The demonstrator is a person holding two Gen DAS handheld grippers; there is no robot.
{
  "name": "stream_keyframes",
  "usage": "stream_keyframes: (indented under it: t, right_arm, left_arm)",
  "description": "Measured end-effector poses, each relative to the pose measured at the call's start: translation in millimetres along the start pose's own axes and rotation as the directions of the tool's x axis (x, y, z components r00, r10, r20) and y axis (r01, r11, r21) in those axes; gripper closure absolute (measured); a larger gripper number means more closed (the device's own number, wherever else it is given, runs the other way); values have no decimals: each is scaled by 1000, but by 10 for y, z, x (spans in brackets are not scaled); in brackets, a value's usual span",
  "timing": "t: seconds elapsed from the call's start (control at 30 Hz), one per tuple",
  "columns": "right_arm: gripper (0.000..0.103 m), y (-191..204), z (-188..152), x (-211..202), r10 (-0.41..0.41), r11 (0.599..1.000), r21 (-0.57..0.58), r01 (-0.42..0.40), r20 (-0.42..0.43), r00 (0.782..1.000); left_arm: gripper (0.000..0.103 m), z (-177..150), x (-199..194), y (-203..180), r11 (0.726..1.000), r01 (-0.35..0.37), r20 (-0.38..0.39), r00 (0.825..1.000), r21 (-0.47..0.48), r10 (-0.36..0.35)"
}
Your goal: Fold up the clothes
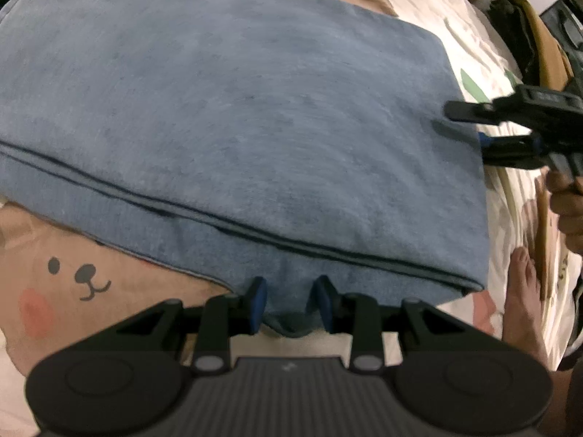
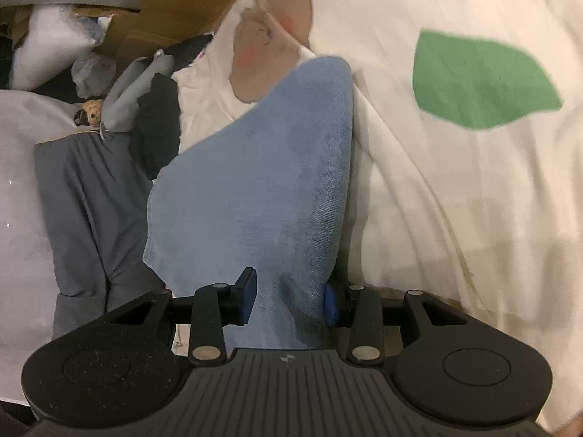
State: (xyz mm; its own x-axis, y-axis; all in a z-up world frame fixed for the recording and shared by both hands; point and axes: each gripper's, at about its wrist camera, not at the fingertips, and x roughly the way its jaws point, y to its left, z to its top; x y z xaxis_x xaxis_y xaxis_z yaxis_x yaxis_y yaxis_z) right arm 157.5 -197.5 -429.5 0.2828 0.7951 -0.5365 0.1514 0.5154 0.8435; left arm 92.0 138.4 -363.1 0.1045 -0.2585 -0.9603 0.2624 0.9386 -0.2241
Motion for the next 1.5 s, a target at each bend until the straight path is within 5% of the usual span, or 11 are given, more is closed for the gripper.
stream_keyframes:
  t: [0.23, 0.3, 0.47, 0.87, 1.5]
  right_arm:
    - [66, -48, -4, 182, 42, 999, 14, -42, 3, 999]
    - [85, -46, 4, 182, 23, 1000, 3, -23, -3, 1000]
    - [97, -81, 34, 127, 28, 996, 84, -27, -14, 999]
    - [98, 282, 332, -280, 8, 1000, -17, -8, 24, 1000]
    - [98, 324, 1491, -1276, -183, 973, -130, 193, 83, 980]
  left_arm:
    - [72, 7, -233, 86, 999, -31, 21, 999, -9, 31]
    - [72, -5, -316, 116, 999, -50, 32, 998, -18, 51]
    - [72, 19, -502, 218, 995, -87, 60, 994, -55, 90]
    - [69, 20, -904, 418, 982, -169, 115, 977, -86, 178]
    - [69, 583, -952, 556, 978, -188, 208, 957, -87, 202]
